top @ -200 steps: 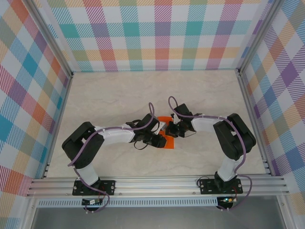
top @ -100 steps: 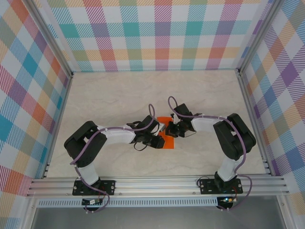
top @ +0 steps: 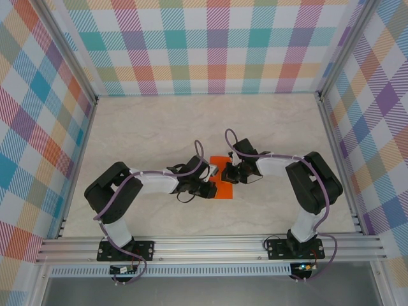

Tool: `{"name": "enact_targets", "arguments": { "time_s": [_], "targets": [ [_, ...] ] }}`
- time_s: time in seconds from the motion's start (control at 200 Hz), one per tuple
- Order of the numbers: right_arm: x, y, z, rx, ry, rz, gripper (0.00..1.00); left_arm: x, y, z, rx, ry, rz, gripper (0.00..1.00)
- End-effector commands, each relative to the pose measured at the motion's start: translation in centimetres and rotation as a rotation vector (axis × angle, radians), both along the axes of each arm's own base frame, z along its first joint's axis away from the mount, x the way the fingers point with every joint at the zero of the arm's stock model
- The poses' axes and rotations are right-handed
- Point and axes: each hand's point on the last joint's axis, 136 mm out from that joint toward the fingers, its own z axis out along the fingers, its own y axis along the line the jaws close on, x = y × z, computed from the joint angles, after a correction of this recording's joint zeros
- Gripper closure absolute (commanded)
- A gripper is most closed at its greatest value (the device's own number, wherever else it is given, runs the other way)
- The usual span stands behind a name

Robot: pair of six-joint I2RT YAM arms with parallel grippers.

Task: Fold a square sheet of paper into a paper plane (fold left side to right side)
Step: Fold the triangle a second time at the center of the table.

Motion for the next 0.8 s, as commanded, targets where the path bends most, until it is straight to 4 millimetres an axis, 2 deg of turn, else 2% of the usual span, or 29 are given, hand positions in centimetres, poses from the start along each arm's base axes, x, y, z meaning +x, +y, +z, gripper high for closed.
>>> {"name": "enact_targets", "arguments": {
  "time_s": [0.0,0.145,0.275,0.39,0.795],
  "targets": [
    [-1.2,-0.9,0.6,0.025,0.029,0.018,0.97,-1.4,2.1,-1.6,0.041,0.083,0.035,0.98],
    [-1.6,-0.1,3.6,0.100,-0.040,0.086,0.99,-1.7,2.0,-1.8,0.029,0.101,0.031,1.00],
    [-2.8,0.2,4.6,0.122,-0.055,0.120,0.99,-1.7,1.7,-1.8,0.017,0.104,0.022,1.00],
    [-3.9,1.2,4.3,0.111,-0.041,0.146,0.99,-1.7,1.5,-1.8,0.009,0.108,0.019,1.00],
    [-3.9,3.2,1.8,0.073,0.028,0.173,0.99,-1.7,1.8,-2.1,0.024,0.107,0.022,1.00]
  ]
}}
